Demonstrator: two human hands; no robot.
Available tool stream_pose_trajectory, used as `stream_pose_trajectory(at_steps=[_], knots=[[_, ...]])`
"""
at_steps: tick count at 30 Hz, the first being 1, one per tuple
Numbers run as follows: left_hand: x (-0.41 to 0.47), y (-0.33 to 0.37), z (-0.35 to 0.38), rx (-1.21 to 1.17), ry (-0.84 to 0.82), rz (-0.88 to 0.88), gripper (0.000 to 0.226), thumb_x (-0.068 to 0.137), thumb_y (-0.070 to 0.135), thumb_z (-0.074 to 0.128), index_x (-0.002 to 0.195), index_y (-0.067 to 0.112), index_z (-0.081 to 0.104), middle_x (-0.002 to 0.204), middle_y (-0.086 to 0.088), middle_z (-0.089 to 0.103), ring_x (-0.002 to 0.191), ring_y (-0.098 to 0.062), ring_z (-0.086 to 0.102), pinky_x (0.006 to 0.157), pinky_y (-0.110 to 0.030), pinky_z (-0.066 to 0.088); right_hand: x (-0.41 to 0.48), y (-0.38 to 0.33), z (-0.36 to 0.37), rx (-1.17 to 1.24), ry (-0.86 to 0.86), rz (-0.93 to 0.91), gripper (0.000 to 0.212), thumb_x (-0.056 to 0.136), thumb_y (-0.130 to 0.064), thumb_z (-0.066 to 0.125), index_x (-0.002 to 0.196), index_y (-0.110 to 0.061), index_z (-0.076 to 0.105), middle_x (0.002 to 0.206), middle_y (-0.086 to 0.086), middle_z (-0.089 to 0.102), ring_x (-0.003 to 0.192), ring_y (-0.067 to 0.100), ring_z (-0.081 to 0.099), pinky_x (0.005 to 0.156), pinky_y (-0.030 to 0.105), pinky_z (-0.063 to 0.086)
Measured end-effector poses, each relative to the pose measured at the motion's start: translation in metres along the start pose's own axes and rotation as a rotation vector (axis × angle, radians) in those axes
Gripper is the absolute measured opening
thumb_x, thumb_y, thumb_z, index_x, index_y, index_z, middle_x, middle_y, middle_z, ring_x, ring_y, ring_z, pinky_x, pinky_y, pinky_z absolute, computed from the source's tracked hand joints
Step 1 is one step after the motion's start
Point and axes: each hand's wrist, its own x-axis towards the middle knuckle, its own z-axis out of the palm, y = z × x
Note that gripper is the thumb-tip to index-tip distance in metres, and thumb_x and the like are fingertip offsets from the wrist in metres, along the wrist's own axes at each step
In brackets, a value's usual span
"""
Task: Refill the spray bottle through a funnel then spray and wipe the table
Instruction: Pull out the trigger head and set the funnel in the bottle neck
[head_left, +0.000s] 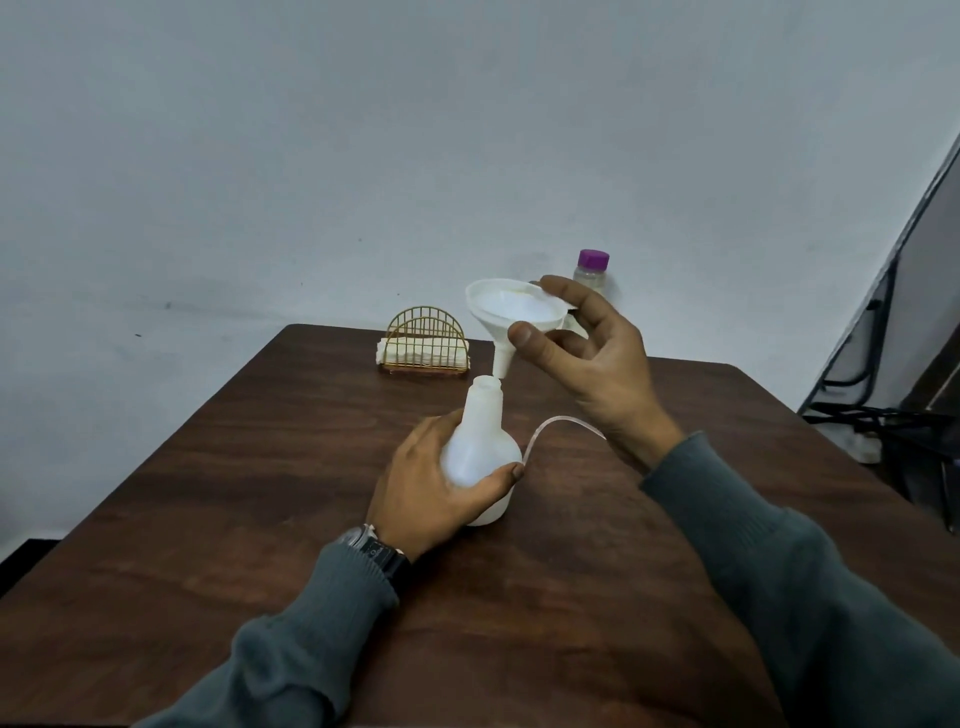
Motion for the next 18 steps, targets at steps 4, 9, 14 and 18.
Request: stream_pose_trajectory(at_steps=[4, 9, 14, 18], knots=[[0.0, 0.0, -0.001, -0.016, -0.004, -0.003, 0.071, 0.07, 0.077, 0.076, 0.128, 0.04, 0.062, 0.116, 0.019, 0.063, 0.106, -0.003, 0.061, 0.091, -0.036, 0.057, -0.002, 0.001, 0.006, 0.035, -0.055, -0.005, 0.07, 0.07, -0.03, 0.087, 0.135, -0.02, 0.061, 0.136, 0.004, 0.067, 0.1, 0.015, 0.076, 0.087, 0.027, 0.061], [-0.002, 0.001, -0.002, -0.023, -0.003, 0.0, 0.07, 0.069, 0.079, 0.074, 0.128, 0.042, 0.062, 0.116, 0.02, 0.063, 0.108, -0.003, 0.061, 0.09, -0.038, 0.058, -0.008, 0.008, 0.007, 0.017, -0.092, 0.009, 0.081, 0.069, -0.028, 0.088, 0.143, -0.017, 0.055, 0.138, -0.001, 0.067, 0.105, 0.024, 0.076, 0.095, 0.038, 0.062], [-0.001, 0.002, -0.002, -0.022, -0.005, 0.005, 0.07, 0.07, 0.078, 0.073, 0.128, 0.041, 0.061, 0.117, 0.019, 0.062, 0.108, -0.004, 0.061, 0.09, -0.037, 0.057, -0.011, 0.017, 0.007, -0.024, -0.129, 0.059, 0.084, 0.072, -0.027, 0.088, 0.146, -0.019, 0.05, 0.134, -0.002, 0.067, 0.103, 0.016, 0.076, 0.096, 0.038, 0.062], [-0.001, 0.002, -0.001, -0.028, -0.01, 0.021, 0.069, 0.072, 0.075, 0.076, 0.129, 0.036, 0.064, 0.117, 0.017, 0.065, 0.108, -0.005, 0.063, 0.09, -0.035, 0.057, -0.012, 0.025, 0.003, -0.087, -0.153, 0.059, 0.078, 0.083, -0.01, 0.086, 0.15, -0.021, 0.047, 0.136, 0.008, 0.063, 0.095, 0.013, 0.075, 0.09, 0.034, 0.063]])
